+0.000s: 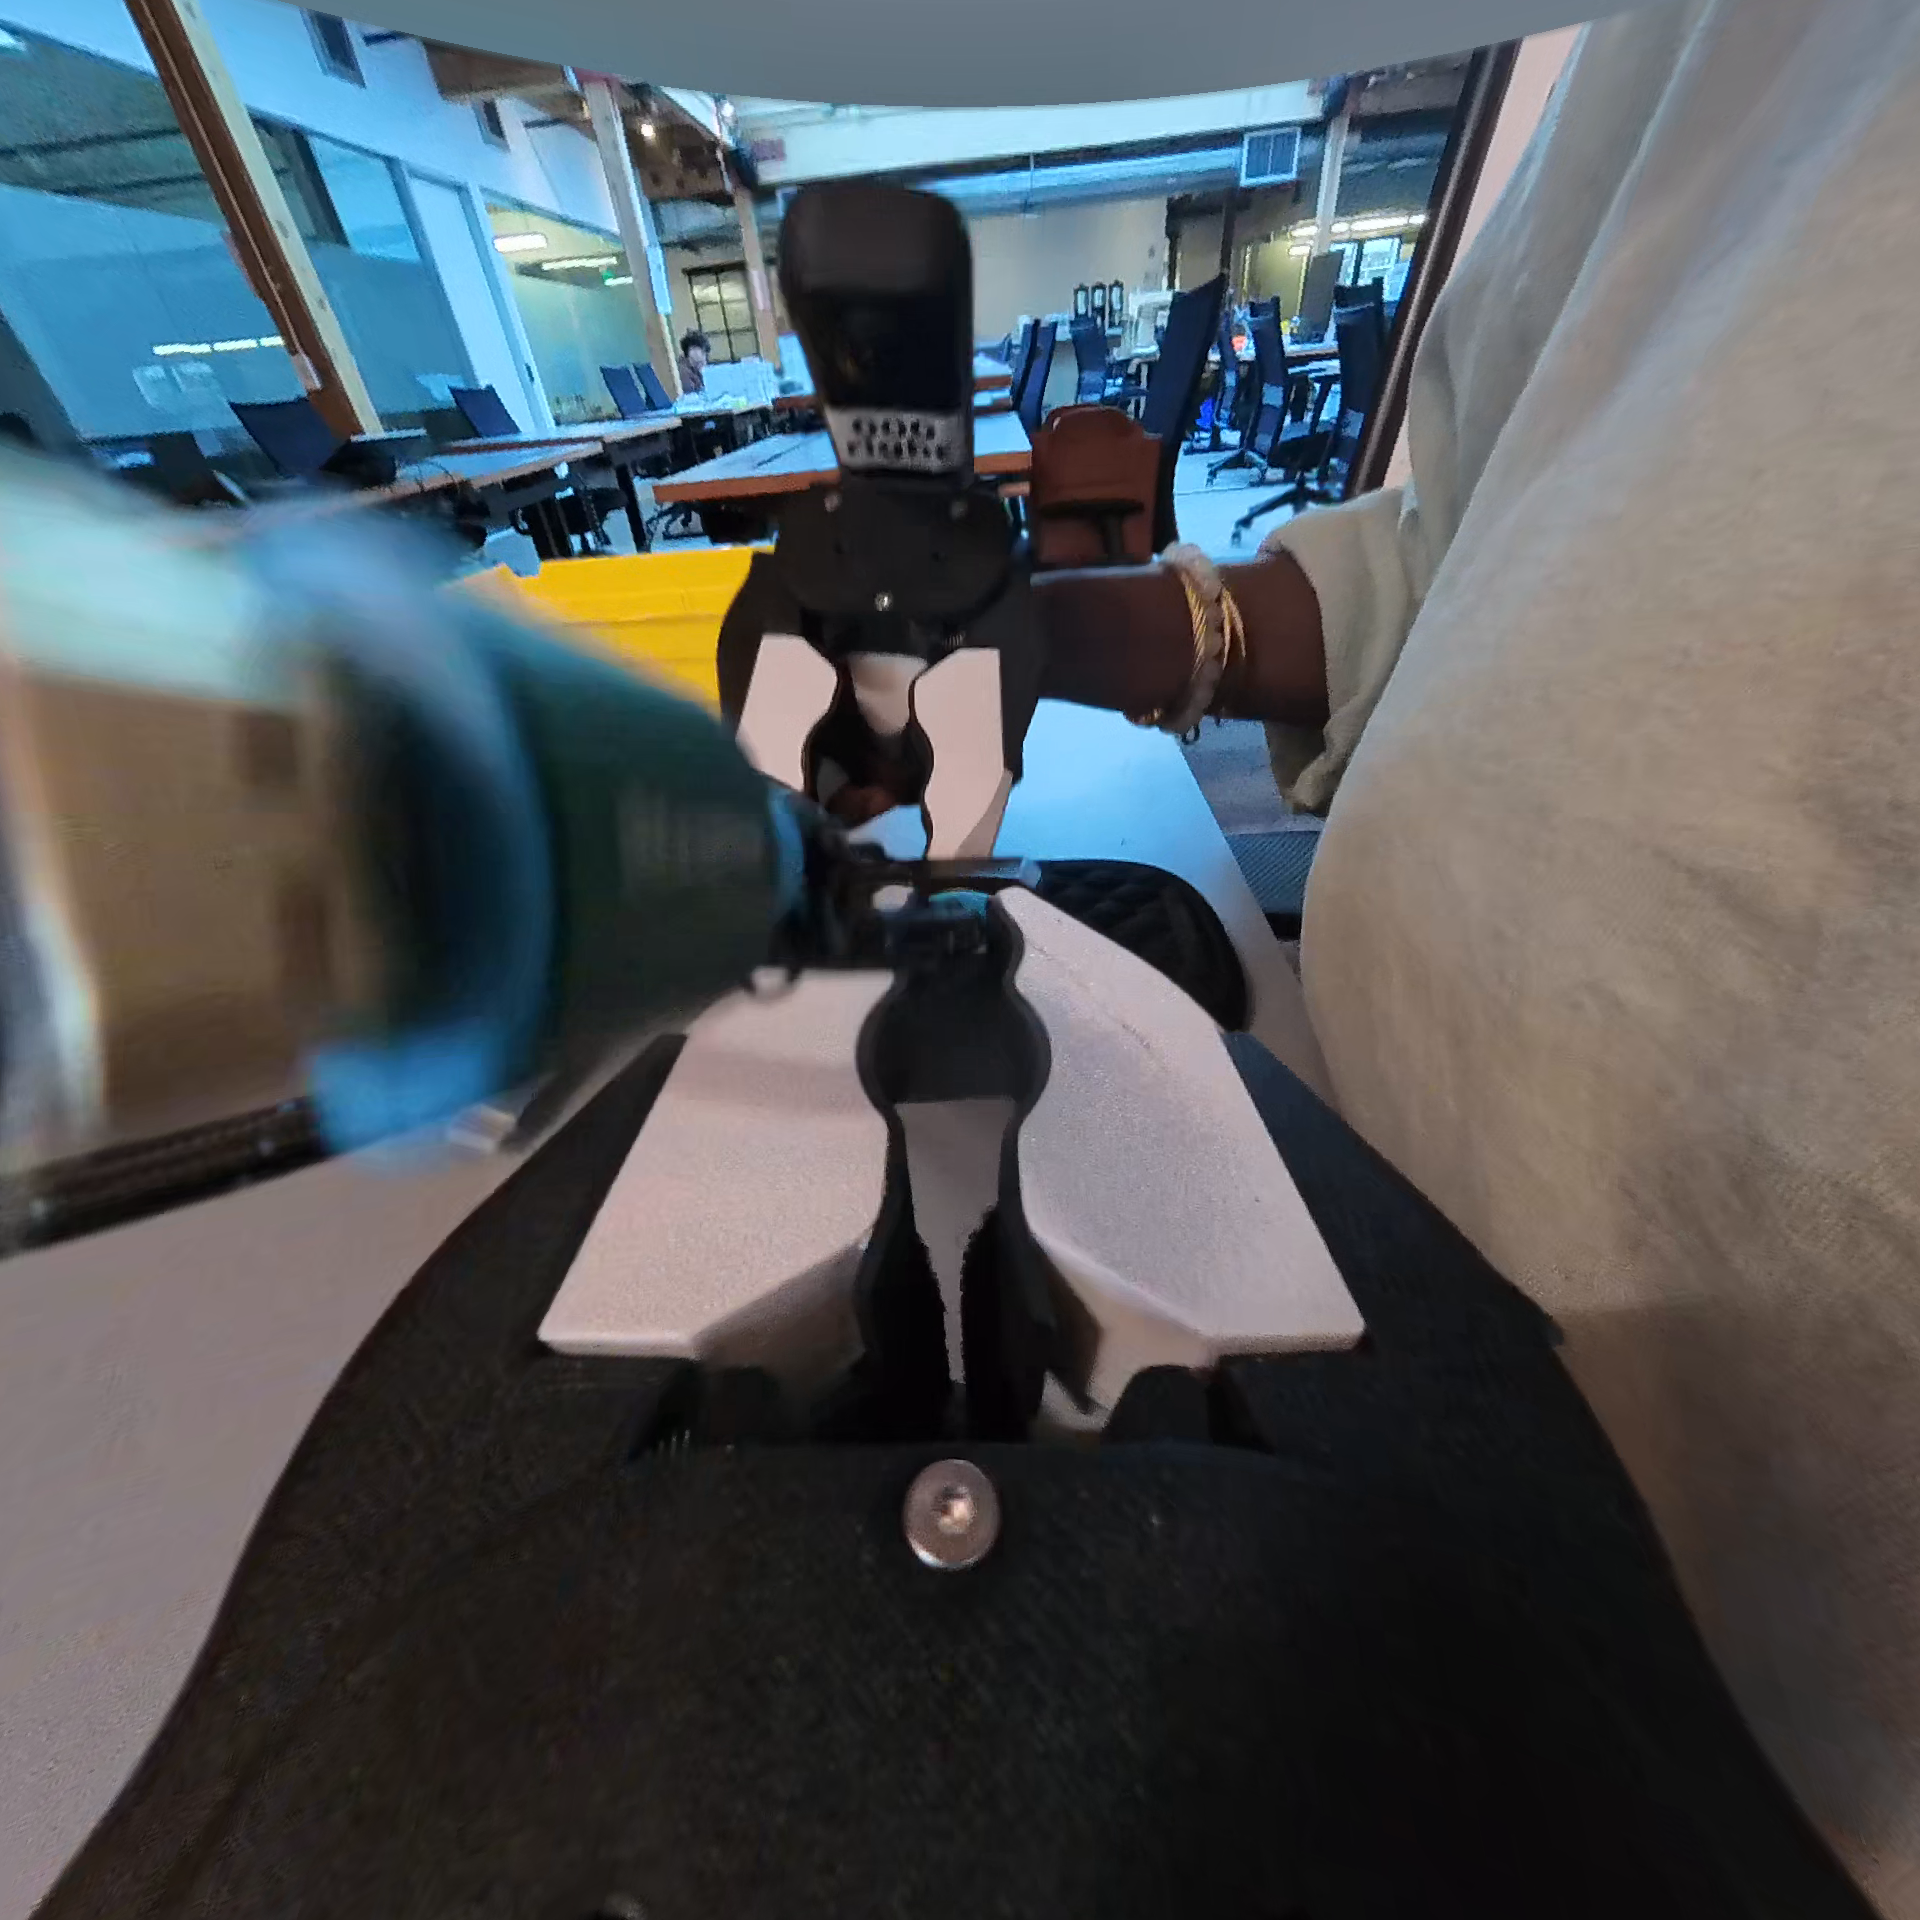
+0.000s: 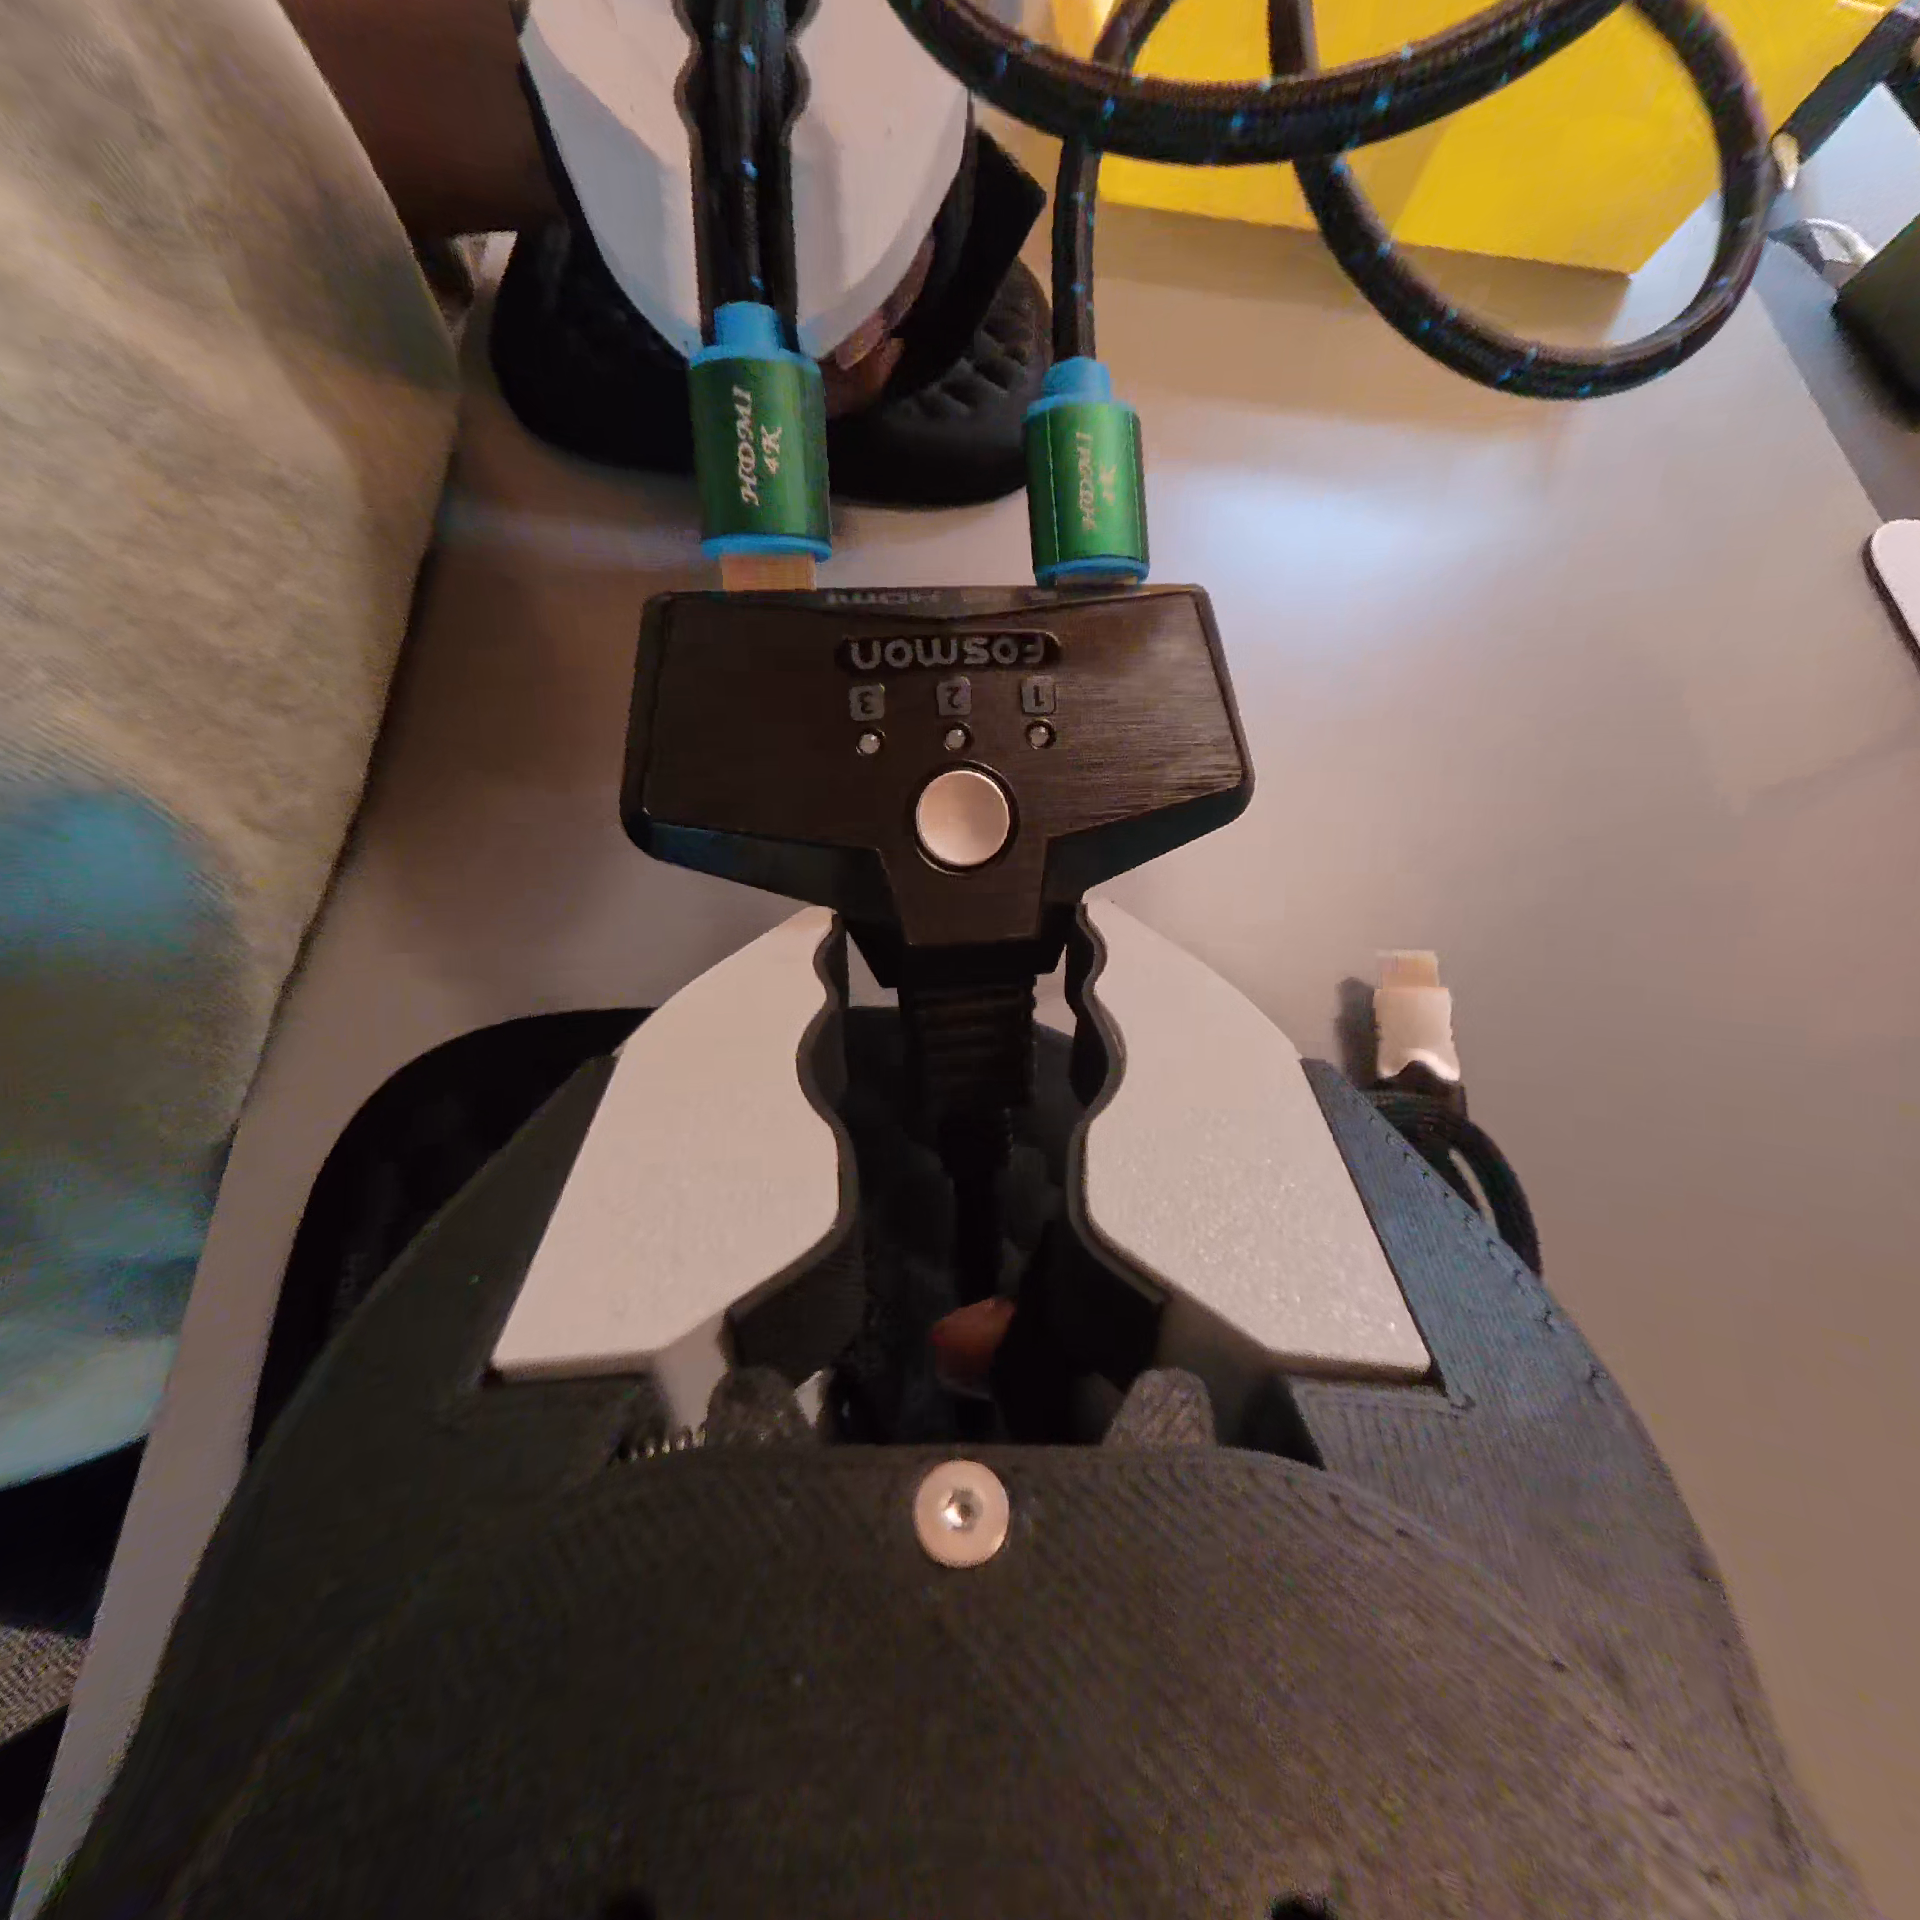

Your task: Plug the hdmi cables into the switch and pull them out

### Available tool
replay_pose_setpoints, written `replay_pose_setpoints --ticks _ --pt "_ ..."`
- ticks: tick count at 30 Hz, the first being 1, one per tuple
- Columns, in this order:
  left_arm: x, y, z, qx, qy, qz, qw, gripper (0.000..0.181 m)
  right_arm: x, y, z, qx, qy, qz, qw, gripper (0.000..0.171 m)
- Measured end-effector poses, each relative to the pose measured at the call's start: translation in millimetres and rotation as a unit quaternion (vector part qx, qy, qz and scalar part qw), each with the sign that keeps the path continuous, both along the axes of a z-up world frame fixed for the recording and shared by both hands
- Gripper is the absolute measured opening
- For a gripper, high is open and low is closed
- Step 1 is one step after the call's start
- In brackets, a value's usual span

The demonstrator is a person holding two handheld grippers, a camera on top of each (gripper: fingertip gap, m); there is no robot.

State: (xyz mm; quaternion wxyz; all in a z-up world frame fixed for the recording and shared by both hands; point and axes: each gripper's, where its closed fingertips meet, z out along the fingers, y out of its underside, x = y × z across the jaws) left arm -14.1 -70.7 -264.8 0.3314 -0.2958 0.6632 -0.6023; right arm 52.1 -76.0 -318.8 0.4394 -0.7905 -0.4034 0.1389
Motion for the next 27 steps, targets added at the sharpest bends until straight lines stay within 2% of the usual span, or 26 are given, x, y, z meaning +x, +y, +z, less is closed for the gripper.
replay_pose_setpoints --ticks 3,6,12,17,24,27 --pt "0 -1 7 0.018 0.004 -0.003 1.000 0.011 -6 1 0 0.003 0.038 -0.004 0.999 0.041" --pt "3 10 -6 0.045 0.040 0.019 0.998 0.010 2 4 1 0.007 0.066 -0.031 0.997 0.040" --pt "3 5 -9 0.035 0.036 -0.002 0.999 0.011 -3 3 -11 -0.015 0.106 -0.030 0.994 0.040" --pt "7 4 -21 0.027 0.064 -0.009 0.998 0.010 1 2 -22 -0.031 0.086 -0.036 0.995 0.039" --pt "14 4 -21 0.003 0.069 0.000 0.998 0.011 7 5 -29 -0.027 0.074 -0.059 0.995 0.040" --pt "13 5 -28 0.040 0.079 0.002 0.996 0.010 7 6 -34 -0.037 0.060 -0.063 0.996 0.040"
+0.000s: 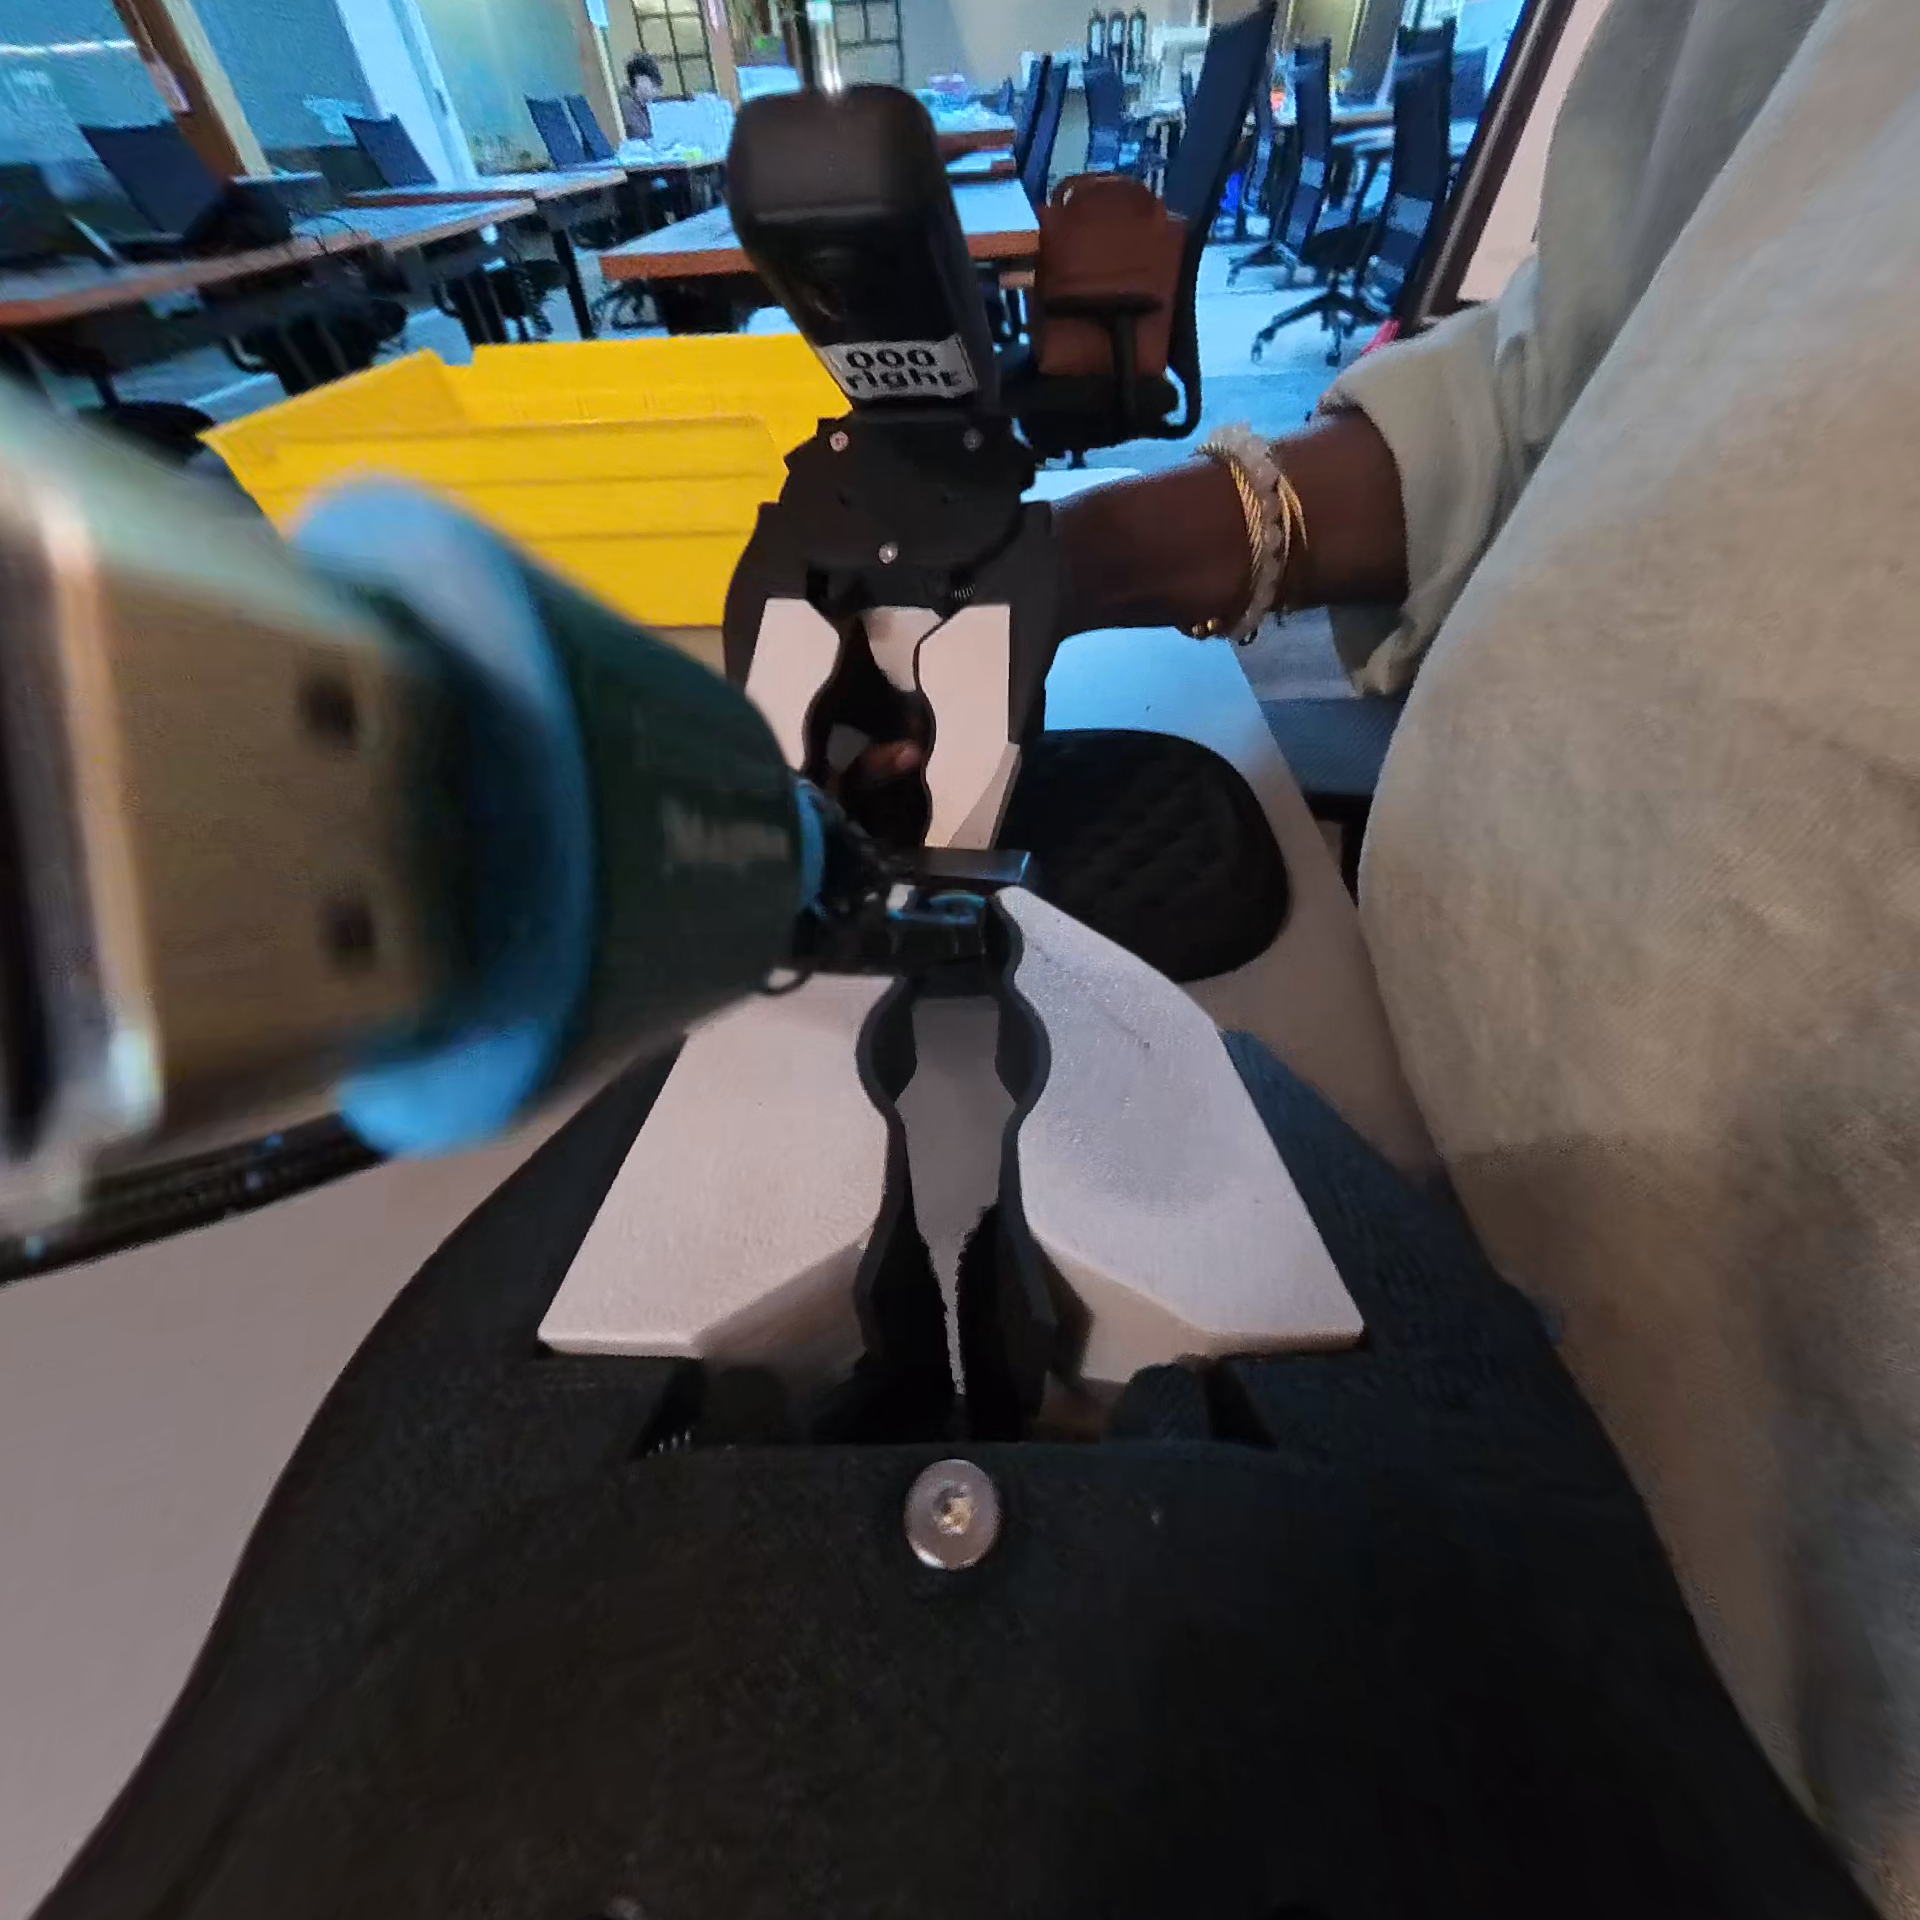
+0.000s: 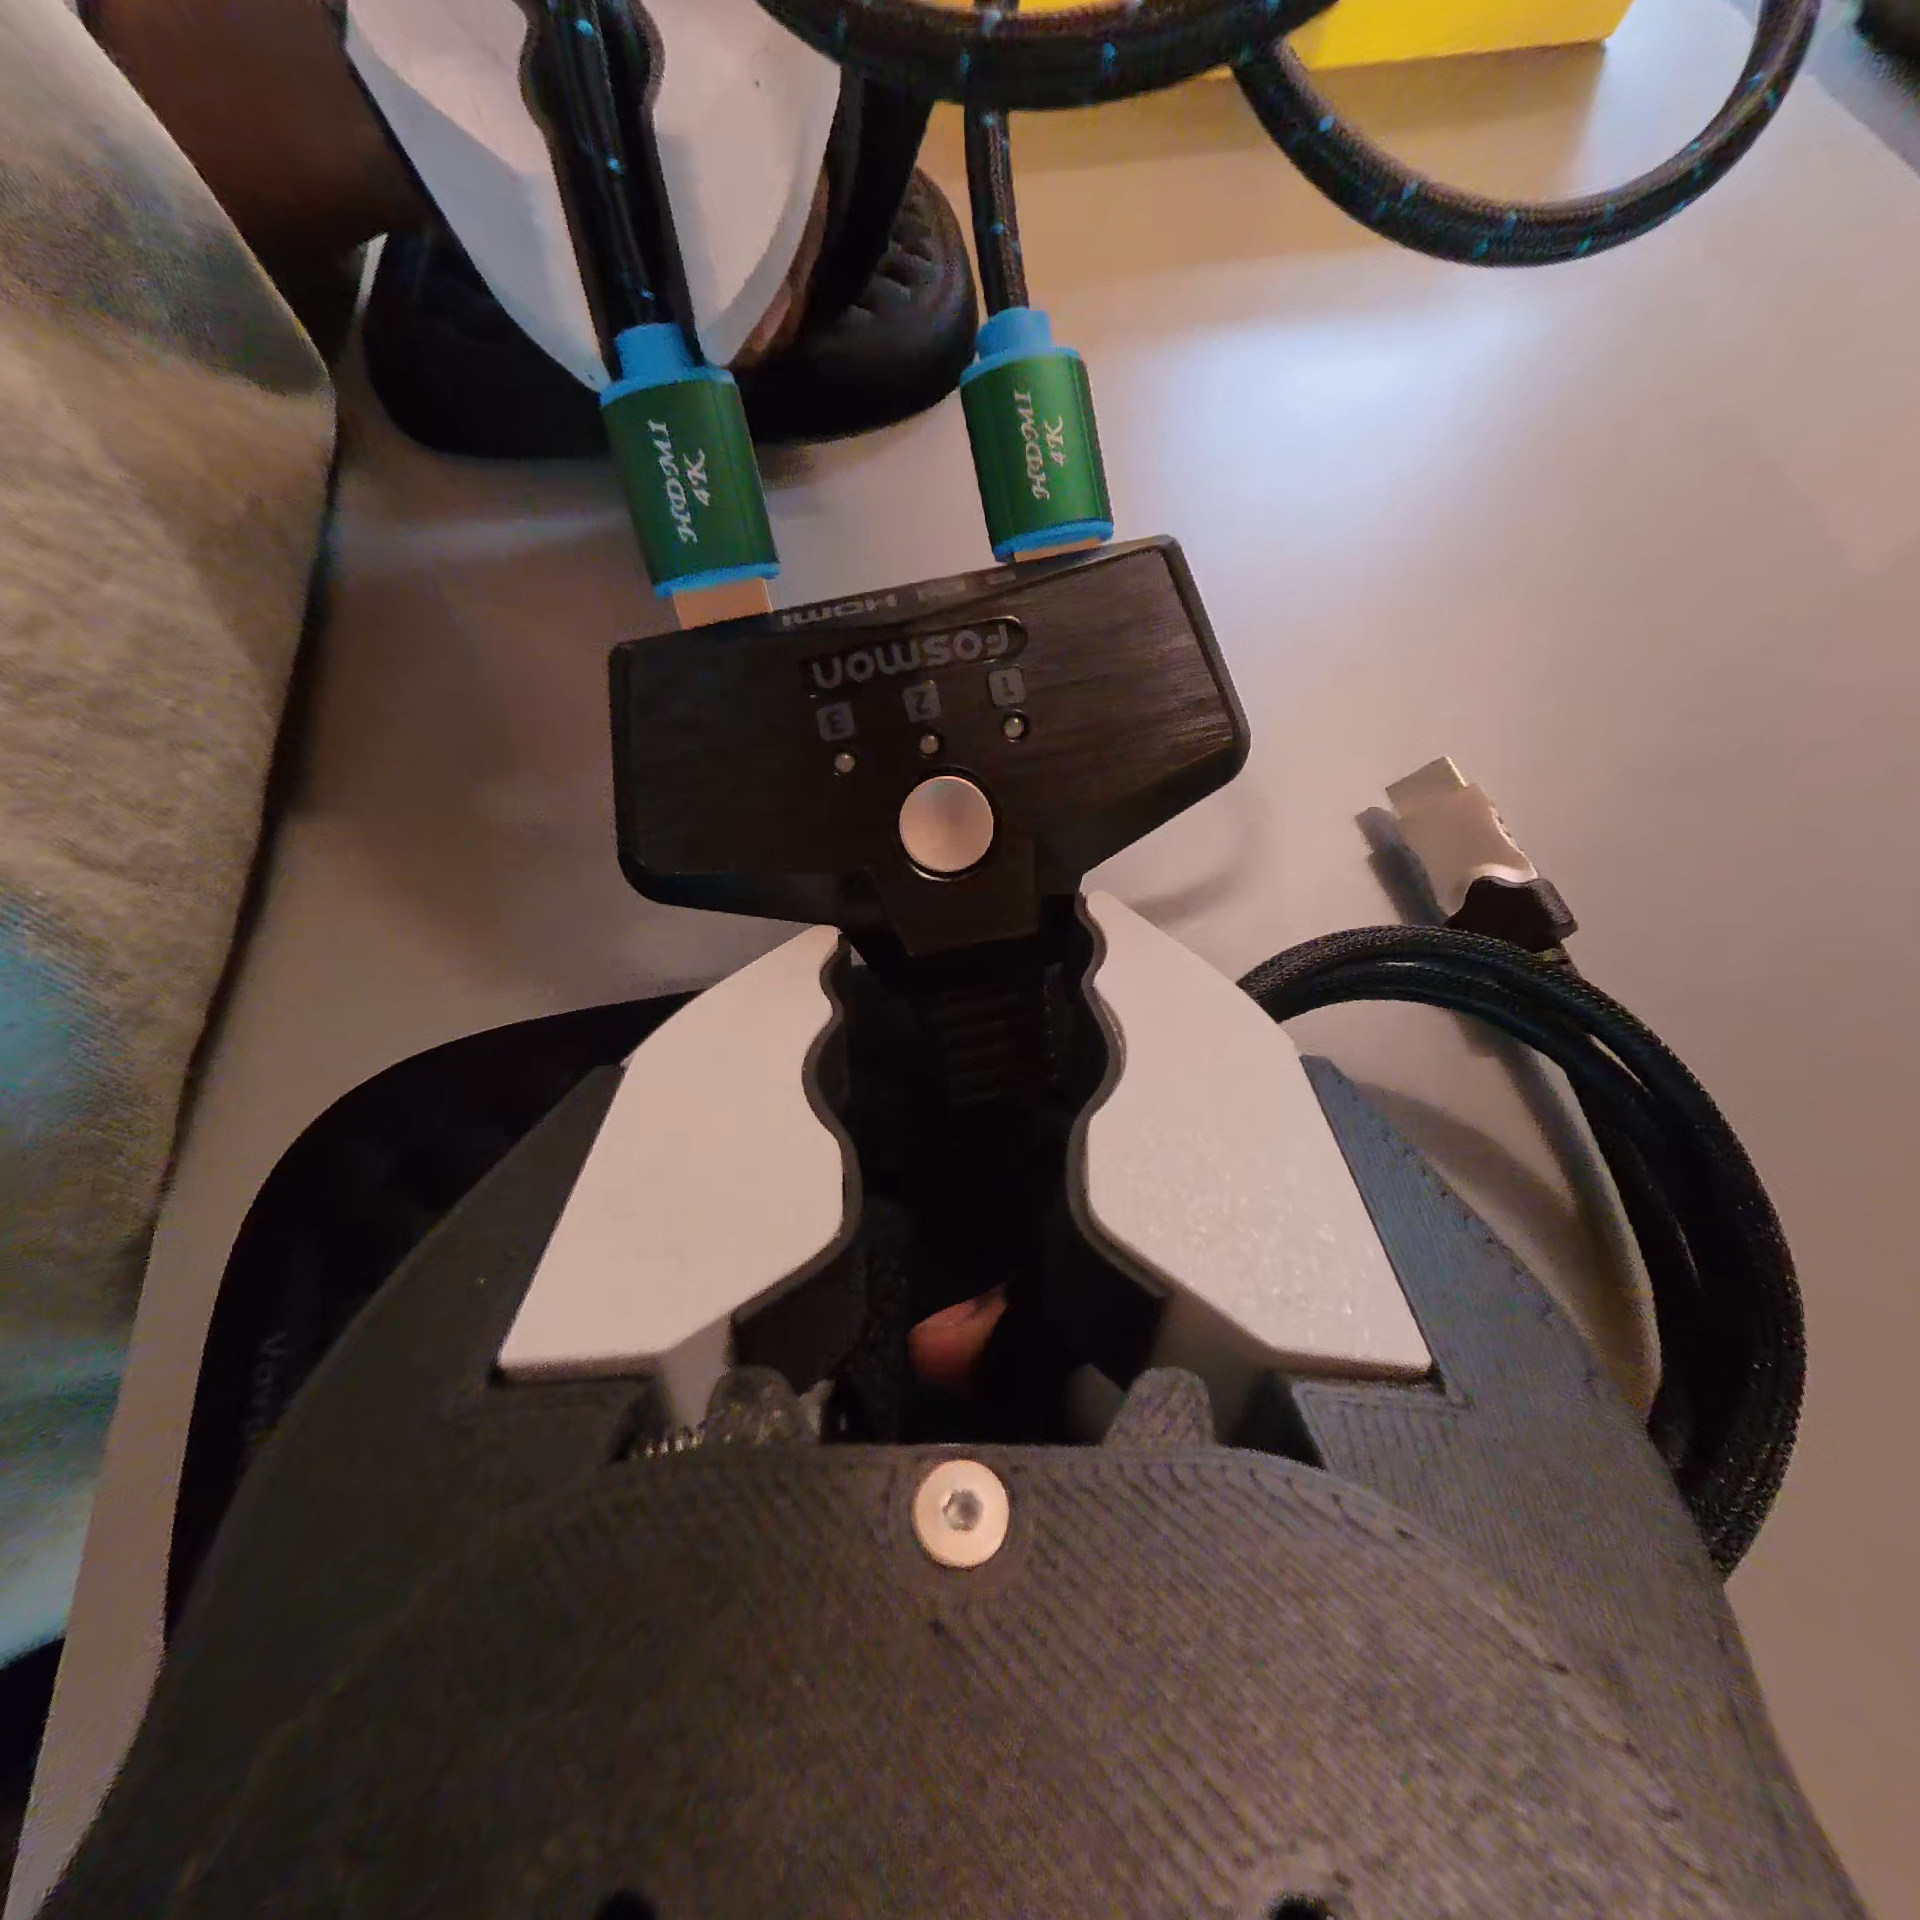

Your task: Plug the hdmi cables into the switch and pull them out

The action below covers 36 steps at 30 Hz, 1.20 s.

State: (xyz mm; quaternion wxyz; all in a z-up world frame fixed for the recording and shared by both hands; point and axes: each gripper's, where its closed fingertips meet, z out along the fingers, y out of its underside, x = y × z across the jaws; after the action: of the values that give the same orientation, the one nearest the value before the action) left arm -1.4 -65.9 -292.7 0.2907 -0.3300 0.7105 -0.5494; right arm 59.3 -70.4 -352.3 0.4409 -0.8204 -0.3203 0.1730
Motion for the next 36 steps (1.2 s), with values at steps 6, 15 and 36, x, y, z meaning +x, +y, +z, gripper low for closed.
replay_pose_setpoints --ticks 6,15,36 --pt "-5 -8 -3 0.006 -0.018 -0.054 0.998 0.010 -5 -3 -1 -0.006 0.008 0.024 1.000 0.039" --pt "-6 -9 -9 0.029 -0.020 -0.049 0.998 0.010 -1 -11 -5 -0.019 -0.002 0.044 0.999 0.040" --pt "11 1 18 -0.208 -0.017 0.035 0.977 0.010 -8 13 35 0.276 -0.290 -0.091 0.912 0.023"
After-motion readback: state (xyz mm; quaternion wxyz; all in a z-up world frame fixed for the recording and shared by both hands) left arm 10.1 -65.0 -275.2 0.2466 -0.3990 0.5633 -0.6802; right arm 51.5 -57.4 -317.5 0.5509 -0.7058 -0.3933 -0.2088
